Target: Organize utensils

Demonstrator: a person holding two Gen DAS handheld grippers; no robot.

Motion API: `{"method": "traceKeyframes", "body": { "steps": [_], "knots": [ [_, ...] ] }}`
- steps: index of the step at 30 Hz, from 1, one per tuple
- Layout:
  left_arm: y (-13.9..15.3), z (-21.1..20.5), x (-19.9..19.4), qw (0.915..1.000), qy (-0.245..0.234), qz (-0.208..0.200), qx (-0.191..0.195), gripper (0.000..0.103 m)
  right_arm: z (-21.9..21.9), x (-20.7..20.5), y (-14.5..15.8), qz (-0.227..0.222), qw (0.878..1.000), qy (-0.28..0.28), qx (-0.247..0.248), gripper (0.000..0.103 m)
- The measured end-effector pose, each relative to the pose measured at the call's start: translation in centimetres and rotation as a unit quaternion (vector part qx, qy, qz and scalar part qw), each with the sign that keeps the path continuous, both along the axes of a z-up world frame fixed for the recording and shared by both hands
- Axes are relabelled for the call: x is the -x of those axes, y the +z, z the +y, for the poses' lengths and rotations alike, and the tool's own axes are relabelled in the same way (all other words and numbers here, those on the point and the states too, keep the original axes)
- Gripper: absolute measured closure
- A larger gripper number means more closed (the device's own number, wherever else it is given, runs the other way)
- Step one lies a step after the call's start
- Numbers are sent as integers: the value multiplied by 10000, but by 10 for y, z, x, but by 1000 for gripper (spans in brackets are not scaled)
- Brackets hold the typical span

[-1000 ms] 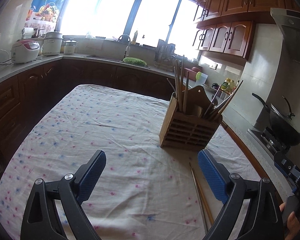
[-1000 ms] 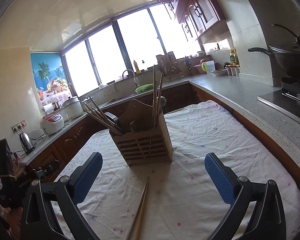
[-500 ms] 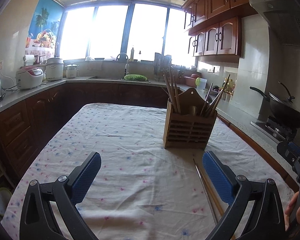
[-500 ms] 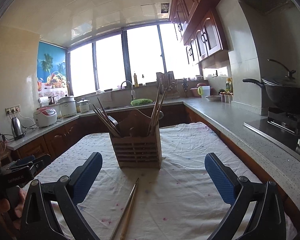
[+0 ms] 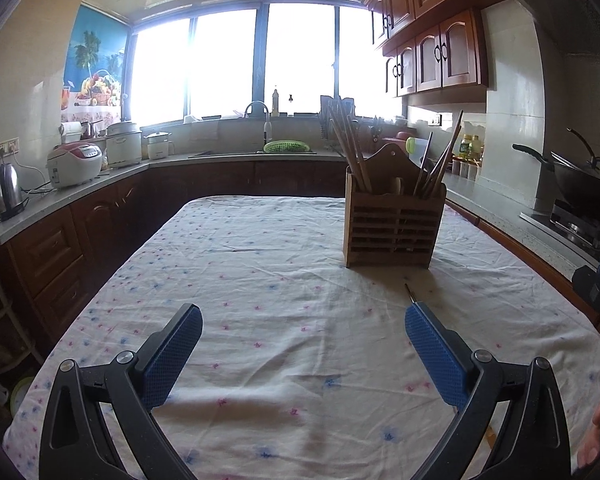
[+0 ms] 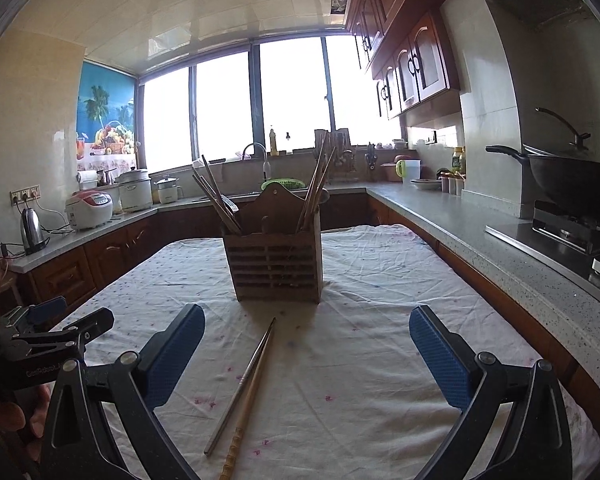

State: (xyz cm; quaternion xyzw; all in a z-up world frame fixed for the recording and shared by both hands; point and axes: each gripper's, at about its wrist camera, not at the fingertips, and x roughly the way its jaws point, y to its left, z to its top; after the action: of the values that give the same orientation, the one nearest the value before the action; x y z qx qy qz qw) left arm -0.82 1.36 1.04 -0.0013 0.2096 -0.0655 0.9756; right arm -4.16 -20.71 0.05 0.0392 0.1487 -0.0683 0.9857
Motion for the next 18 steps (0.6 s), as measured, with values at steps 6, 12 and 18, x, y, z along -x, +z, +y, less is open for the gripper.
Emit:
{"method": "traceKeyframes", "body": {
  "steps": [6,12,18],
  "knots": [
    [-2,-3,7,9998,64,-125,-164,1,0,6,-9,-4,10000,30,-9,0],
    [-5,-3,9,9995,59,-194,-224,1,1,8,-12,-3,10000,32,-11,0],
    [-6,-3,11,9994,68,-231,-250,1,2,10,-15,19,10000,44,-70,0]
  ]
}}
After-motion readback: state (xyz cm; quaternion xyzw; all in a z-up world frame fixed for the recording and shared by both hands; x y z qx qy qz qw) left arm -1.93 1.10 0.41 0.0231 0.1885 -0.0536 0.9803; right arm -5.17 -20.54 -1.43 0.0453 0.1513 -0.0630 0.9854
